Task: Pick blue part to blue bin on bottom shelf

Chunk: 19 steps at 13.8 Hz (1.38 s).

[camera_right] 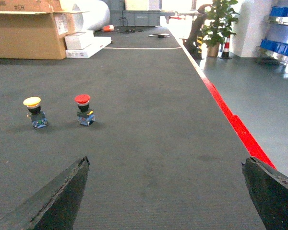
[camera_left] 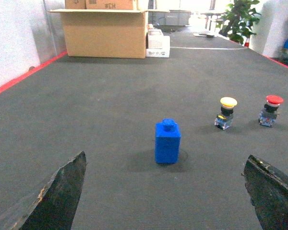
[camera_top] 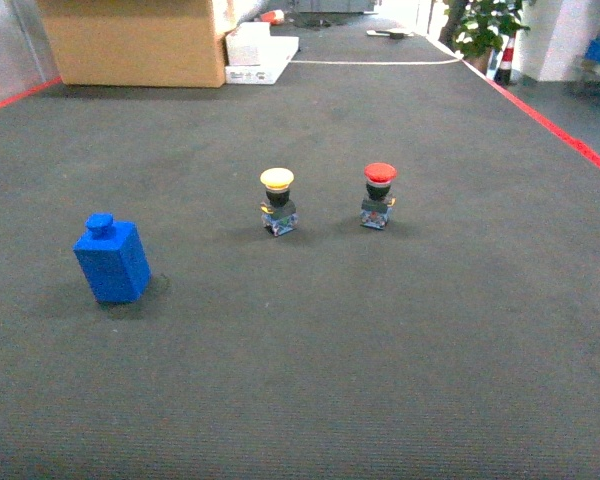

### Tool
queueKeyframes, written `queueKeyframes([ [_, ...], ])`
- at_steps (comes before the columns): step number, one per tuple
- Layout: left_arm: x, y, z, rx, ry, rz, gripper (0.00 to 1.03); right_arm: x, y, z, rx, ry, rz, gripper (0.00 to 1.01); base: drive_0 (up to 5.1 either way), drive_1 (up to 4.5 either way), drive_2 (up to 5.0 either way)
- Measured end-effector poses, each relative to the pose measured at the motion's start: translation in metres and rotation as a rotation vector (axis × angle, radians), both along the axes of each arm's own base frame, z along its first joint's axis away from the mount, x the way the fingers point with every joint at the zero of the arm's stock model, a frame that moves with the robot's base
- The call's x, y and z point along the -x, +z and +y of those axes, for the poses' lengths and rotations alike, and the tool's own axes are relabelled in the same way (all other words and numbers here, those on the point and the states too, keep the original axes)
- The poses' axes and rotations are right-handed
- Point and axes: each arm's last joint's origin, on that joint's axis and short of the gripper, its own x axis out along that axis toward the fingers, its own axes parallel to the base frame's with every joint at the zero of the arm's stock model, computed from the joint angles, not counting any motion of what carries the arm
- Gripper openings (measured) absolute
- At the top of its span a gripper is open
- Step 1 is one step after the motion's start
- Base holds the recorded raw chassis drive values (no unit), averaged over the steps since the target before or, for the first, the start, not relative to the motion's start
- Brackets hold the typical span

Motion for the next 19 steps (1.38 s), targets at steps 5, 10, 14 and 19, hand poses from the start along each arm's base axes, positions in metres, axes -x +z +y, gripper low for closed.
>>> queueKeyframes([
  [5,0.000,0.000,0.000,0.000,0.000,-0.004,0.98,0.000,0.000,0.000,0.000,0.000,0.000,0.98,0.0,0.00,0.0],
  [10,-0.017,-0.005,-0.013,-0.036,0.127,0.126,0.98,0.000,0.000,0.000,0.000,0.000,-0.001,0.98,0.0,0.00,0.0],
  [14,-0.091,0.021,-0.033,0.010,0.068,0.053,0.98,0.000,0.000,0.000,0.000,0.000,0.000,0.98,0.0,0.00,0.0],
  [19,-0.193,-0.046,-0.043,-0.030,0.041,0.247,0.98,0.000,0.000,0.000,0.000,0.000,0.000,0.98,0.0,0.00,0.0],
])
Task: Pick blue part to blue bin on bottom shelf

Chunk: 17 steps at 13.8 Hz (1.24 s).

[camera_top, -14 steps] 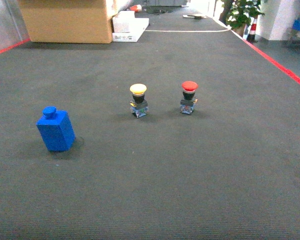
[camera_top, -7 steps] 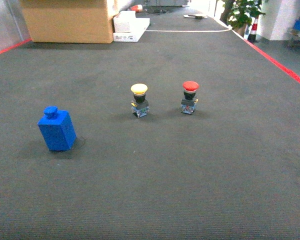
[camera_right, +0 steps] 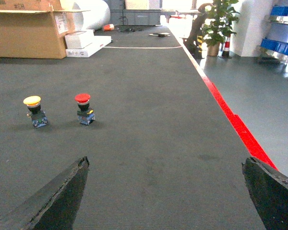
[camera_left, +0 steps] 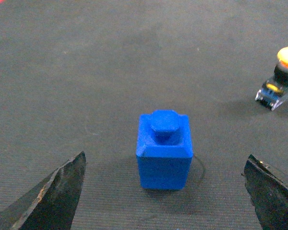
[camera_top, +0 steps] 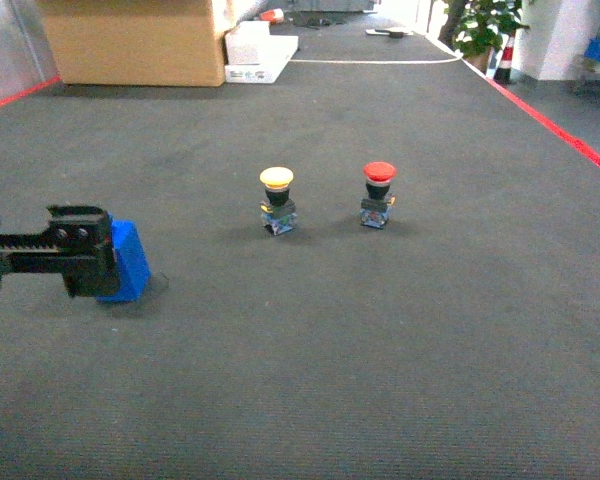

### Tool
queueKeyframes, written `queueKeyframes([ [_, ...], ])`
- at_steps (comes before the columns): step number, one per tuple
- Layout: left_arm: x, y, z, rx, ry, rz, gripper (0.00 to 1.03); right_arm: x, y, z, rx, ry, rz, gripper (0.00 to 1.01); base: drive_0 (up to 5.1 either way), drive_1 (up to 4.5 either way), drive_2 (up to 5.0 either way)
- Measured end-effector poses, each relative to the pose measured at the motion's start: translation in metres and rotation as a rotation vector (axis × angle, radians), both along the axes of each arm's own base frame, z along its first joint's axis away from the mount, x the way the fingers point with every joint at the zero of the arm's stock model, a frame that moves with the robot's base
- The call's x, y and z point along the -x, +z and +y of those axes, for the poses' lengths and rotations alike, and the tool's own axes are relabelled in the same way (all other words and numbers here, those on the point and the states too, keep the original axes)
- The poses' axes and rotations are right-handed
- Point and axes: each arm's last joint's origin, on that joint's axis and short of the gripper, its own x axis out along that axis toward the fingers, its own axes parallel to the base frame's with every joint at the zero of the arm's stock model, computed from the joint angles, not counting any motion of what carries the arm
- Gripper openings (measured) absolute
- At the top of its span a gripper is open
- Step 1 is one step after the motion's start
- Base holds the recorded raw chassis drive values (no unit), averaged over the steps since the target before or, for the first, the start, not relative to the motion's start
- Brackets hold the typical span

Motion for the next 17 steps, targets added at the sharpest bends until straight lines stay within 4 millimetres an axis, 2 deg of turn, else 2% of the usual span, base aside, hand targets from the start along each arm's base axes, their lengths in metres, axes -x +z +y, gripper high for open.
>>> queueKeyframes([
  [2,-0.019,-0.016,0.002,-0.015,-0.011,0.048,0.98,0.000,0.000,0.000,0.000,0.000,0.000,0.98,0.0,0.00,0.0],
  [5,-0.044,-0.027,0.004,-0.026,-0.021,0.040,0.98,0.000,0.000,0.000,0.000,0.000,0.000,0.98,0.0,0.00,0.0],
  [8,-0.077,-0.058,0.001,-0.035,-0.036,0.069,0.98,0.000,0.000,0.000,0.000,0.000,0.000,0.98,0.0,0.00,0.0],
  [11,-0.091,-0.066,0.006,-0.036,-0.018,0.065,0.98,0.000,0.000,0.000,0.000,0.000,0.000,0.98,0.0,0.00,0.0],
  [16,-0.096,-0.073,0.010,-0.040,-0.016,0.058,0.97,0.000,0.000,0.000,0.000,0.000,0.000,0.98,0.0,0.00,0.0],
  [17,-0.096,-0.073,0.010,-0.050,-0.019,0.054,0.85,0.000,0.000,0.000,0.000,0.000,0.000,0.98,0.0,0.00,0.0],
])
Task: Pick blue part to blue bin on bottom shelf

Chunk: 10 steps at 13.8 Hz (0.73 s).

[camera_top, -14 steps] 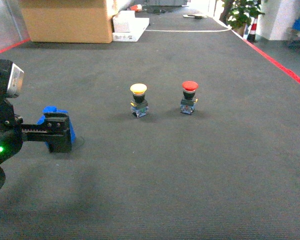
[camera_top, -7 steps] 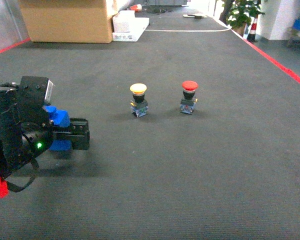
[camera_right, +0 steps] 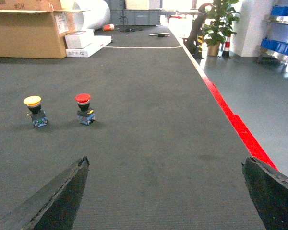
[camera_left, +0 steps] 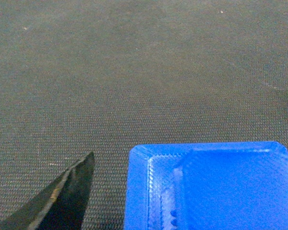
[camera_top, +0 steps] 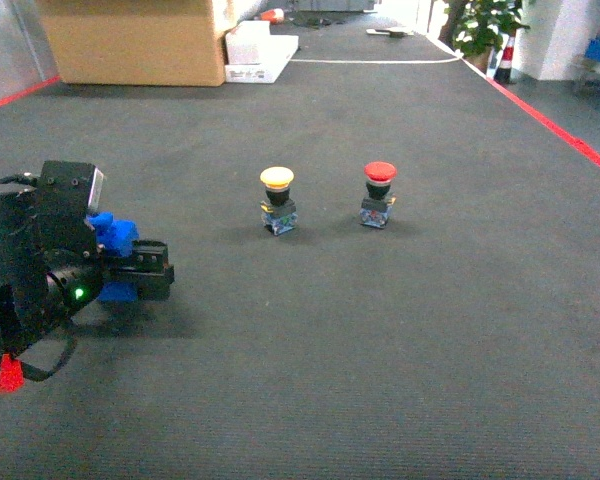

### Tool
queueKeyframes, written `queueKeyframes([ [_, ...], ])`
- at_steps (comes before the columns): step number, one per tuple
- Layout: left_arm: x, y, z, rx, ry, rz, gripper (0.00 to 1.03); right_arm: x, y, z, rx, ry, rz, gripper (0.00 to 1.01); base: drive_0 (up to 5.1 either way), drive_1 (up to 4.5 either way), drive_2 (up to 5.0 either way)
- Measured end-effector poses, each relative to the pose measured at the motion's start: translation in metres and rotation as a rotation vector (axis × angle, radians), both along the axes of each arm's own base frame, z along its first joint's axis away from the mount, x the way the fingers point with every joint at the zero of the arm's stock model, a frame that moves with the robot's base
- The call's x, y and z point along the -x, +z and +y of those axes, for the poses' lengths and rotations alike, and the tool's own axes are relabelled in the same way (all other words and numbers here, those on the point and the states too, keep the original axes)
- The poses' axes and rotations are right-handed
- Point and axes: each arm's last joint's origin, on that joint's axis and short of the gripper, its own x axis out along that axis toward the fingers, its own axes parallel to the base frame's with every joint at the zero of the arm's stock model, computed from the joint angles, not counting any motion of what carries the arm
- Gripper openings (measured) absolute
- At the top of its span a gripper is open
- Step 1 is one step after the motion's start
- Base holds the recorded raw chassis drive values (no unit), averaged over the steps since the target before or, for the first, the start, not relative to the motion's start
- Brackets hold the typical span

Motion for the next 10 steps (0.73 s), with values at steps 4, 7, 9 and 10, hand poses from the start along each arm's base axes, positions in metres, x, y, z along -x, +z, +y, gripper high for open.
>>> queueKeyframes([
  [4,0.006,-0.003,-0.005,-0.066,-0.021,0.008,0.45,0.000,0.000,0.000,0.000,0.000,0.000,0.98,0.0,0.00,0.0],
  [7,0.014,0.001,-0.003,-0.083,0.006,-0.008,0.45,0.000,0.000,0.000,0.000,0.000,0.000,0.98,0.0,0.00,0.0],
  [9,0.036,0.024,-0.002,-0.060,0.013,-0.064,0.45,0.000,0.000,0.000,0.000,0.000,0.000,0.98,0.0,0.00,0.0],
  [10,0.049,0.044,-0.002,-0.050,0.010,-0.109,0.45,0.000,0.000,0.000,0.000,0.000,0.000,0.98,0.0,0.00,0.0],
])
